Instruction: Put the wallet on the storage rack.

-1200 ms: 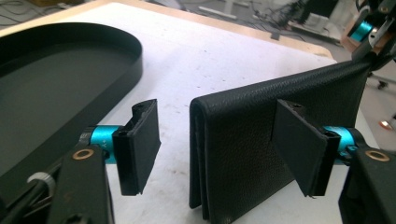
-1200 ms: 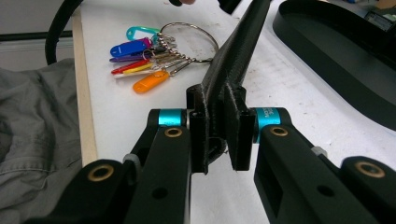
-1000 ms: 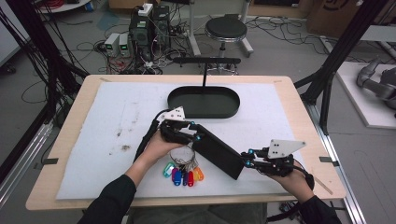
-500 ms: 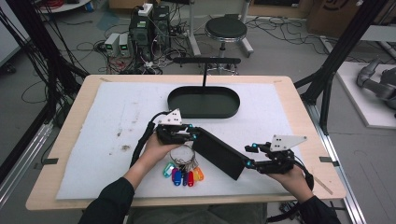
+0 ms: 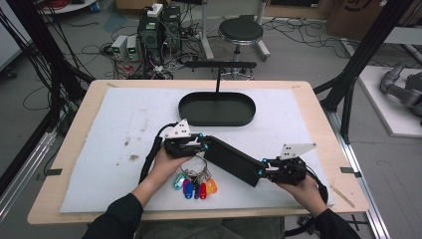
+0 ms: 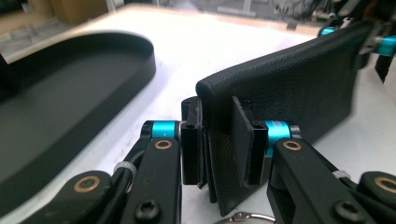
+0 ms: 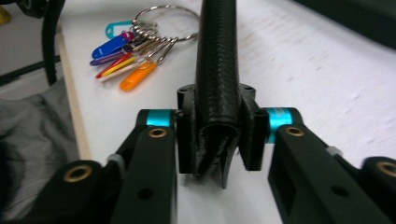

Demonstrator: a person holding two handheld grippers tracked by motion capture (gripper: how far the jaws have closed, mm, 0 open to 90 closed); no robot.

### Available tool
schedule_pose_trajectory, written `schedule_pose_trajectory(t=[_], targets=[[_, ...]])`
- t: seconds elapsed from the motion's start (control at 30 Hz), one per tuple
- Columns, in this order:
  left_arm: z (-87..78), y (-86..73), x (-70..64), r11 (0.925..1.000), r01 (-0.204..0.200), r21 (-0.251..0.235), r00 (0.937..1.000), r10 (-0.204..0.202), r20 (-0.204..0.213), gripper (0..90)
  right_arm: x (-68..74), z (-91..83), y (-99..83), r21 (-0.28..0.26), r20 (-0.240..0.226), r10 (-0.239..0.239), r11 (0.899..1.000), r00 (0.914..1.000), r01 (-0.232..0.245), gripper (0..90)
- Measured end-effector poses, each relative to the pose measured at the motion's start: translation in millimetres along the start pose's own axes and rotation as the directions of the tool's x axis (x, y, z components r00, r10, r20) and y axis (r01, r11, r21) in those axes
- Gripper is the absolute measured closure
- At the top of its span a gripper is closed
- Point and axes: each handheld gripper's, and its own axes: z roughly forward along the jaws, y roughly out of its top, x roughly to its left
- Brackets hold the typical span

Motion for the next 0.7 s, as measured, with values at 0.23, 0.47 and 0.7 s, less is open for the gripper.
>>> schedule_pose_trajectory(t=[0.23,0.47,0.7], targets=[[-16.6,8.0,-4.8,0.9982,-0.033,-0.050,0.9991,0.035,0.026,54.9,-6.9,-12.5,9.8,-0.037,-0.062,-0.075,0.997,0.9953,0.073,75.8],[-35.3,11.1,-3.1,0.9967,-0.007,-0.080,0.9889,0.019,0.148,43.6,-3.1,-15.7,22.4,-0.059,-0.119,-0.153,0.987,0.9810,0.147,75.7],[-38.3,12.8,-11.5,0.9975,-0.033,-0.063,0.9750,0.046,0.217,54.9,1.8,-10.5,36.2,-0.094,-0.160,-0.198,0.978,0.9671,0.185,75.6]])
